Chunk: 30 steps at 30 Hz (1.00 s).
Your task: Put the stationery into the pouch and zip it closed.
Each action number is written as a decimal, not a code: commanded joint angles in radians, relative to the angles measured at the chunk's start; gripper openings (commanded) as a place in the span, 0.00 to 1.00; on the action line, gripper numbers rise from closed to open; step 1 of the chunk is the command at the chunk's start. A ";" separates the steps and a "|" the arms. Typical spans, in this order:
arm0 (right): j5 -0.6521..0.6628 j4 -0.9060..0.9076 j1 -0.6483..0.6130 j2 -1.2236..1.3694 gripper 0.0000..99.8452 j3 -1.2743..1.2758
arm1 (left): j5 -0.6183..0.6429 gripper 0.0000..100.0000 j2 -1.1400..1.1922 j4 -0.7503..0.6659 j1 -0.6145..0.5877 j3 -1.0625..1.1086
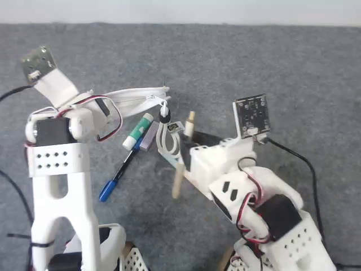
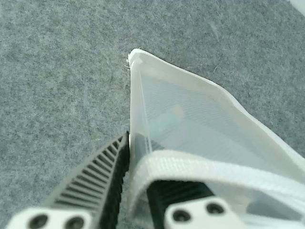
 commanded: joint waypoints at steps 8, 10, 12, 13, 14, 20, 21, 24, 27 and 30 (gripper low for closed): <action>0.091 -0.455 -0.033 -0.016 0.01 -0.009 | 0.012 0.01 -0.005 0.005 -0.006 -0.056; 0.130 -0.542 -0.033 -0.016 0.01 -0.009 | 0.012 0.01 -0.005 0.005 -0.006 -0.056; 0.170 -0.644 -0.033 -0.016 0.01 -0.009 | 0.012 0.01 -0.005 0.005 -0.006 -0.056; 0.180 -0.688 -0.033 -0.015 0.01 -0.009 | 0.012 0.01 -0.005 0.003 -0.008 -0.056; 0.186 -0.723 -0.033 -0.010 0.01 -0.008 | 0.012 0.01 -0.005 0.002 -0.008 -0.056; 0.190 -0.886 -0.030 0.107 0.01 -0.008 | 0.012 0.01 -0.005 0.002 -0.008 -0.056; 0.192 -0.917 -0.028 0.133 0.01 -0.008 | 0.012 0.01 -0.005 0.000 -0.008 -0.056; 0.204 -0.980 -0.027 0.202 0.01 -0.008 | 0.012 0.01 -0.005 0.000 -0.008 -0.056; 0.273 -1.018 -0.031 0.252 0.01 -0.008 | 0.012 0.01 -0.005 0.000 -0.008 -0.056; 0.304 -1.089 -0.028 0.277 0.01 0.017 | 0.012 0.01 -0.005 0.000 -0.009 -0.056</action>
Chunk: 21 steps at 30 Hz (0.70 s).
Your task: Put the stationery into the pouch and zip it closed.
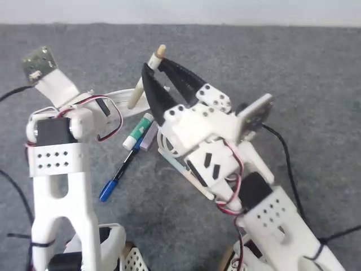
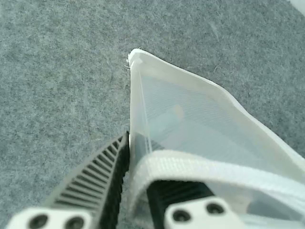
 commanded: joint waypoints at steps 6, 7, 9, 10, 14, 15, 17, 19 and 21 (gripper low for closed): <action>0.044 -0.216 -0.002 0.019 0.01 0.106 | 0.012 0.01 -0.003 0.000 -0.009 -0.056; 0.054 -0.223 -0.002 0.019 0.01 0.115 | 0.012 0.01 -0.003 0.000 -0.009 -0.056; 0.094 -0.249 -0.007 0.019 0.01 0.135 | 0.012 0.01 -0.003 0.000 -0.009 -0.054; 0.112 -0.269 -0.007 0.019 0.01 0.149 | 0.012 0.01 -0.002 0.000 -0.009 -0.054; 0.157 -0.341 -0.022 0.019 0.01 0.212 | 0.012 0.01 -0.002 0.000 -0.009 -0.054; 0.166 -0.346 -0.025 0.019 0.01 0.224 | 0.012 0.01 -0.002 -0.002 -0.009 -0.054; 0.180 -0.349 -0.038 0.019 0.01 0.239 | 0.012 0.01 -0.003 -0.002 -0.009 -0.054; 0.186 -0.349 -0.045 0.019 0.01 0.249 | 0.012 0.01 -0.003 -0.002 -0.009 -0.054; 0.186 -0.344 -0.045 0.021 0.01 0.255 | 0.012 0.01 -0.003 -0.002 -0.009 -0.054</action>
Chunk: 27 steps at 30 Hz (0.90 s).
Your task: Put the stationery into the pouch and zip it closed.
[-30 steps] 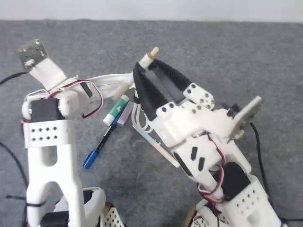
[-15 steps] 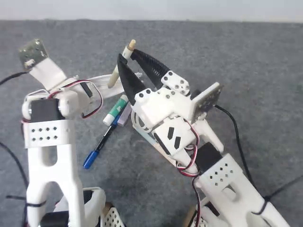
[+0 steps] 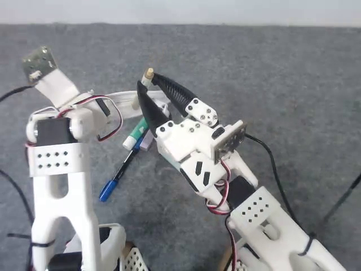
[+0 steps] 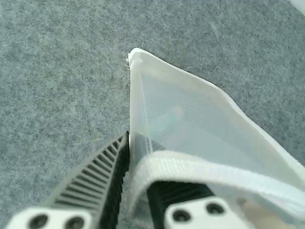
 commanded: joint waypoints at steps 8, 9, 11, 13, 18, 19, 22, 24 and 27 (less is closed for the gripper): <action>0.020 -0.081 -0.012 0.157 0.01 0.003 | 0.012 0.01 0.002 -0.002 -0.009 -0.054; 0.020 -0.093 -0.010 0.180 0.01 0.003 | 0.012 0.01 0.002 -0.002 -0.009 -0.054; 0.020 -0.105 -0.010 0.216 0.01 0.003 | 0.012 0.01 0.002 -0.002 -0.009 -0.054; 0.020 -0.104 -0.013 0.245 0.01 0.003 | 0.012 0.01 0.002 -0.002 -0.009 -0.054; 0.069 -0.099 -0.022 0.269 0.01 0.008 | 0.012 0.01 0.002 -0.002 -0.009 -0.054; 0.103 -0.099 -0.024 0.269 0.01 0.018 | 0.012 0.01 0.003 -0.002 -0.009 -0.054; 0.183 -0.099 -0.053 0.265 0.01 0.052 | 0.012 0.01 0.003 -0.002 -0.009 -0.053; 0.210 -0.099 -0.081 0.265 0.01 0.071 | 0.012 0.01 0.003 -0.008 -0.009 -0.045; 0.230 -0.071 -0.101 0.265 0.01 0.078 | 0.012 0.01 -0.002 -0.051 -0.009 -0.016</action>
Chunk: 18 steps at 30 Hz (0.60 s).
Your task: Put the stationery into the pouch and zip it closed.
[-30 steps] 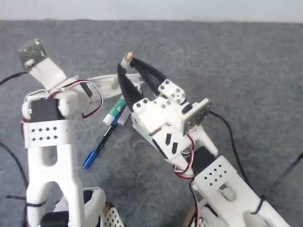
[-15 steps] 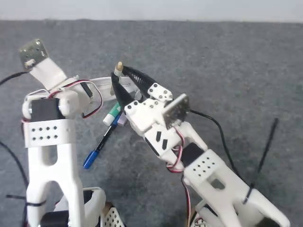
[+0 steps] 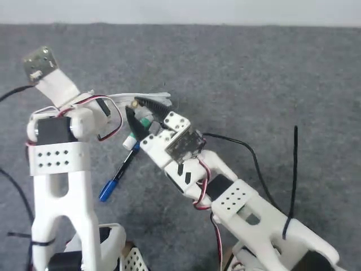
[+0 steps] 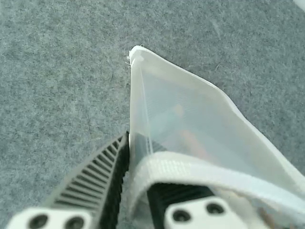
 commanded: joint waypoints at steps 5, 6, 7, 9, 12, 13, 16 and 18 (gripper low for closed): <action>0.038 0.197 -0.021 -0.005 0.03 -0.052 | 0.012 0.01 -0.011 -0.060 -0.011 -0.008; 0.038 0.228 -0.021 -0.008 0.06 -0.057 | 0.012 0.01 -0.011 -0.060 -0.011 -0.008; 0.038 0.254 -0.019 -0.019 0.10 -0.058 | 0.012 0.01 -0.011 -0.060 -0.011 -0.008; 0.038 0.311 -0.021 -0.061 0.16 -0.054 | 0.012 0.01 -0.011 -0.060 -0.011 -0.008; 0.015 0.435 -0.024 -0.157 0.18 -0.055 | 0.012 0.01 -0.011 -0.060 -0.011 -0.008; -0.012 0.476 -0.024 -0.194 0.17 -0.058 | 0.012 0.01 -0.011 -0.060 -0.011 -0.008; -0.057 0.590 -0.021 -0.292 0.18 -0.066 | 0.012 0.01 -0.011 -0.060 -0.011 -0.010; -0.060 0.659 -0.021 -0.341 0.18 -0.077 | 0.012 0.01 -0.012 -0.060 -0.011 -0.012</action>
